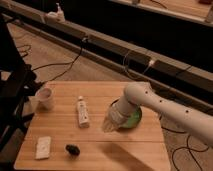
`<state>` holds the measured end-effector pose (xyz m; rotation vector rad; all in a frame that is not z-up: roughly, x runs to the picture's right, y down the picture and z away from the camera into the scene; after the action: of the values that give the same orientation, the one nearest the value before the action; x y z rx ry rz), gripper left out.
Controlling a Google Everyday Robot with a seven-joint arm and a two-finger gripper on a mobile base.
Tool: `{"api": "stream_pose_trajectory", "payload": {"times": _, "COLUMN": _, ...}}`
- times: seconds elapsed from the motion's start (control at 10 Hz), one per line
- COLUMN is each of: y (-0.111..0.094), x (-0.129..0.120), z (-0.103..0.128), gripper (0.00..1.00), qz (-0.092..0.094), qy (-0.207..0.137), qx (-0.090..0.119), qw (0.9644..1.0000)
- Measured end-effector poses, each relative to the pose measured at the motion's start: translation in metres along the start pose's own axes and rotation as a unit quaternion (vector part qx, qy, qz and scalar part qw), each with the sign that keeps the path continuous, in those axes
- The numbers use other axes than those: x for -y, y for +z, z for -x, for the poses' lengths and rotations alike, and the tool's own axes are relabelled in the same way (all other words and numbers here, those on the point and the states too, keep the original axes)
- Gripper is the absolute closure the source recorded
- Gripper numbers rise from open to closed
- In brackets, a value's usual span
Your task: Knock the eraser over
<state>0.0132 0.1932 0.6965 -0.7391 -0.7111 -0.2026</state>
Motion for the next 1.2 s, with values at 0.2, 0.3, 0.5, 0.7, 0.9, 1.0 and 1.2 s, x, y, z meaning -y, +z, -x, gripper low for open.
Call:
{"api": "stream_pose_trajectory", "payload": {"times": 0.2, "y": 0.001, "x": 0.0, "z": 0.001, "gripper": 1.0, "qz": 0.001, "qy": -0.001, "qx": 0.0, "qw": 1.0}}
{"api": "stream_pose_trajectory", "payload": {"times": 0.3, "y": 0.001, "x": 0.0, "z": 0.001, "gripper": 1.0, "qz": 0.001, "qy": -0.001, "qx": 0.001, "qw": 1.0}}
{"api": "stream_pose_trajectory", "payload": {"times": 0.5, "y": 0.004, "x": -0.003, "z": 0.002, "gripper": 1.0, "qz": 0.009, "qy": 0.0, "qx": 0.013, "qw": 0.9999}}
{"api": "stream_pose_trajectory", "payload": {"times": 0.7, "y": 0.018, "x": -0.007, "z": 0.015, "gripper": 1.0, "qz": 0.032, "qy": -0.014, "qx": 0.041, "qw": 0.9986}}
{"api": "stream_pose_trajectory", "payload": {"times": 0.9, "y": 0.033, "x": -0.008, "z": 0.027, "gripper": 1.0, "qz": 0.051, "qy": -0.031, "qx": 0.073, "qw": 0.9955}}
{"api": "stream_pose_trajectory", "payload": {"times": 1.0, "y": 0.041, "x": -0.008, "z": 0.032, "gripper": 1.0, "qz": 0.06, "qy": -0.039, "qx": 0.085, "qw": 0.9939}}
{"api": "stream_pose_trajectory", "payload": {"times": 1.2, "y": 0.063, "x": -0.01, "z": 0.048, "gripper": 1.0, "qz": 0.086, "qy": -0.064, "qx": 0.106, "qw": 0.9886}}
